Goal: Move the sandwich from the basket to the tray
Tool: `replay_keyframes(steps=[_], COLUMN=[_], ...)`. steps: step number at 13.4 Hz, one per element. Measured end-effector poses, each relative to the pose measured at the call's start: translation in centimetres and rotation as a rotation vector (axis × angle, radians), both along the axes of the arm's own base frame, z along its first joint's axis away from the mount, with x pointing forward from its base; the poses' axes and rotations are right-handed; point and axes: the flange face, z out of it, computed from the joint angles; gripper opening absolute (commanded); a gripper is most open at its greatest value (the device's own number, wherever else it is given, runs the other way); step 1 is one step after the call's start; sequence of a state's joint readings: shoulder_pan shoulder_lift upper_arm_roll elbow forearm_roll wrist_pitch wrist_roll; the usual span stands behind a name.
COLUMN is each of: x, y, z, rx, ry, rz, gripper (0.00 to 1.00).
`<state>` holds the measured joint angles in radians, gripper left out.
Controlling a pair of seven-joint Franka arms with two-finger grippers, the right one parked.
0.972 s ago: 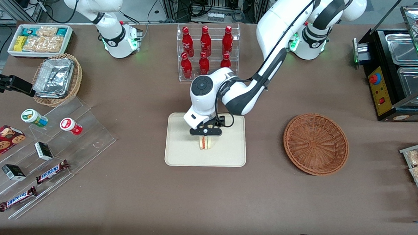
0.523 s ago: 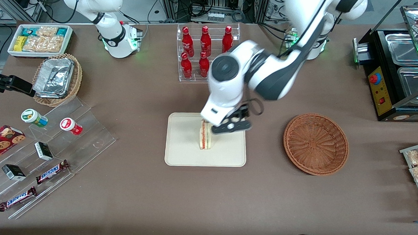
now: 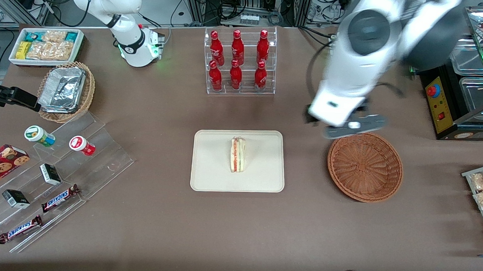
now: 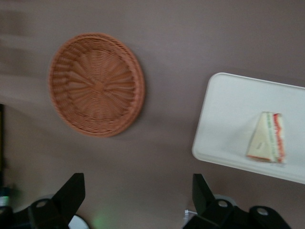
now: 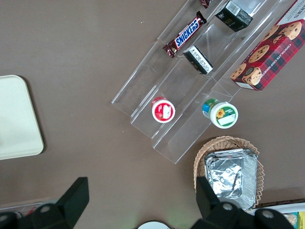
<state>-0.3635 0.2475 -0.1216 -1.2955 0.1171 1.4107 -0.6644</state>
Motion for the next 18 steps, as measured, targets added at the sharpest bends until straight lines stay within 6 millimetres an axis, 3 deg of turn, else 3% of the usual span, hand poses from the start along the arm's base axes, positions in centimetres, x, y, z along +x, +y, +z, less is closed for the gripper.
replay_keyframes(steps=[2,5,13,15,18], x=[0.2,0.2,-1.3,-2.3,-3.1], y=[5.4,12.0,23.7,25.6,25.5], z=[1.5,2.0,3.3,3.8,4.2], rx=[-0.005,-0.012,-0.055,-0.081,-0.116], ry=[0.010,0.039,0.073,0.073,0.082], rz=[-0.026,-0.085,-0.193,-0.208,-0.210], gripper=[0.99,0.99,0.99,0.99,0.99])
